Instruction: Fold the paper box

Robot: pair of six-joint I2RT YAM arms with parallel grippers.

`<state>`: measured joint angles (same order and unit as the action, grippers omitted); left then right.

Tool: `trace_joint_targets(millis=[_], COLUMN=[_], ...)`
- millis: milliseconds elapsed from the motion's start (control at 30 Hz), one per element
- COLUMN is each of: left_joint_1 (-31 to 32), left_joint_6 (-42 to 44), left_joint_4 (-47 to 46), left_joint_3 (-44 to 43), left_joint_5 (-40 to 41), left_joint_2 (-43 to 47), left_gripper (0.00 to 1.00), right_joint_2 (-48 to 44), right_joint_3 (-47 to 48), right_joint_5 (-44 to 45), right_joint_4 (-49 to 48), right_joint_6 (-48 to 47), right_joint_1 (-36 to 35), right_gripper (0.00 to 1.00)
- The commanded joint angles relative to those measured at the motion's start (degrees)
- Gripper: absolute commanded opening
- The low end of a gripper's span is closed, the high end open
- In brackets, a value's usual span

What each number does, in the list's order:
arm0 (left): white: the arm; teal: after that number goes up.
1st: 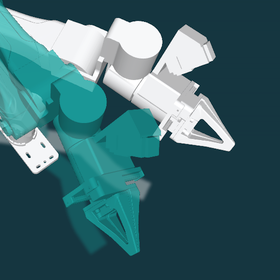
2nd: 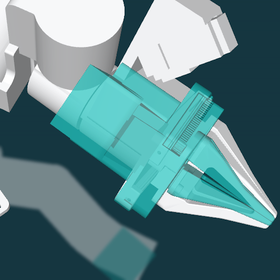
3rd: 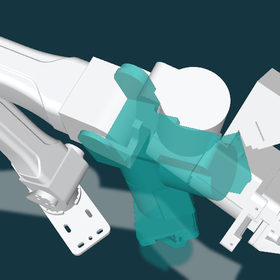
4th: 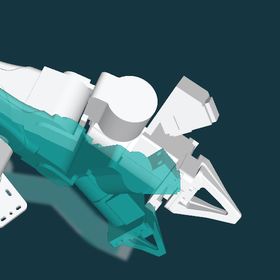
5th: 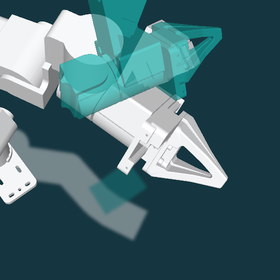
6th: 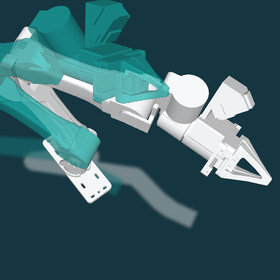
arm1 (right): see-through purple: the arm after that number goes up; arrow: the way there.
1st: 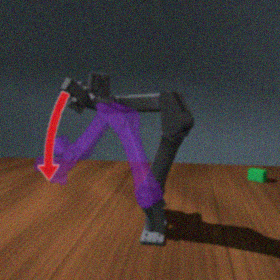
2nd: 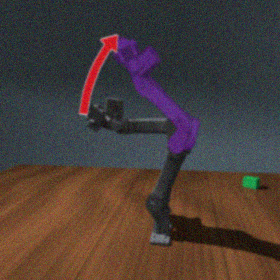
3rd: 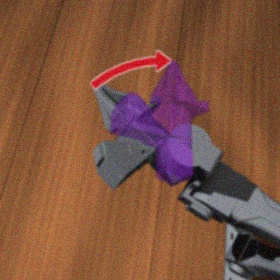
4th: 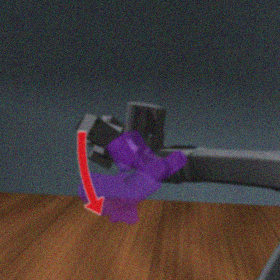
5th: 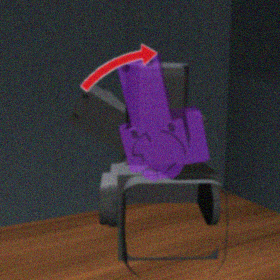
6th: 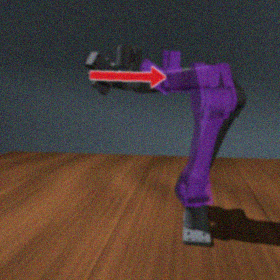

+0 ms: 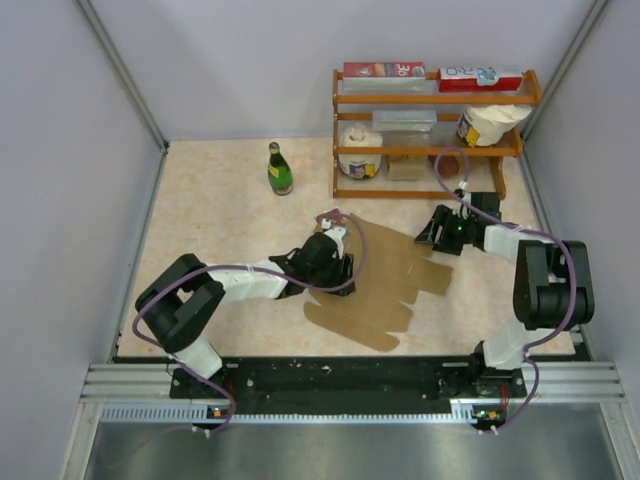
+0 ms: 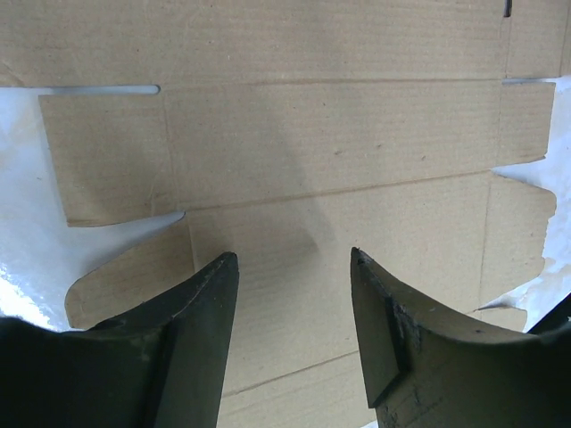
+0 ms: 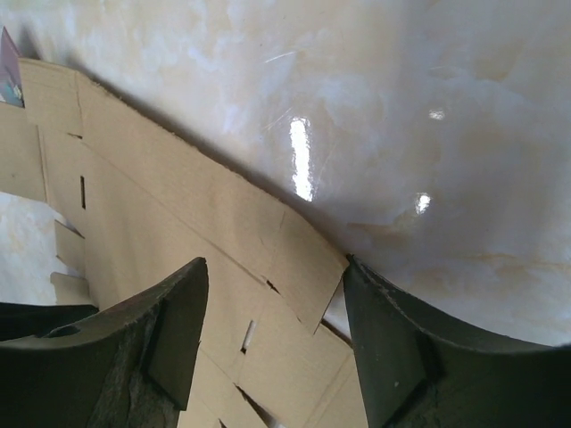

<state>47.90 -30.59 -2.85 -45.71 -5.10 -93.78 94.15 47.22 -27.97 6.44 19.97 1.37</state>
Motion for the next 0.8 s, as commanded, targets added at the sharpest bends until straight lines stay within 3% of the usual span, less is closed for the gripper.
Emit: trace_joint_targets(millis=[0, 600, 767], left_joint_1=[0.53, 0.79, 0.7], left_joint_6=[-0.88, -1.23, -2.46], left_joint_4=[-1.98, -1.81, -2.42], left_joint_3=[-1.4, 0.18, 1.42], left_joint_5=[-0.43, 0.35, 0.8], left_joint_2=[-2.11, -0.27, 0.44], left_gripper=[0.58, 0.54, 0.54], right_joint_2=[1.91, 2.71, 0.95], right_joint_3=[-1.43, -0.46, -1.52], right_joint_5=[-2.35, -1.92, 0.45], right_joint_4=[-0.72, -0.28, -0.99], right_joint_6=[0.78, 0.07, 0.07], right_joint_1=[-0.4, -0.4, -0.57], right_gripper=[0.61, 0.44, 0.34])
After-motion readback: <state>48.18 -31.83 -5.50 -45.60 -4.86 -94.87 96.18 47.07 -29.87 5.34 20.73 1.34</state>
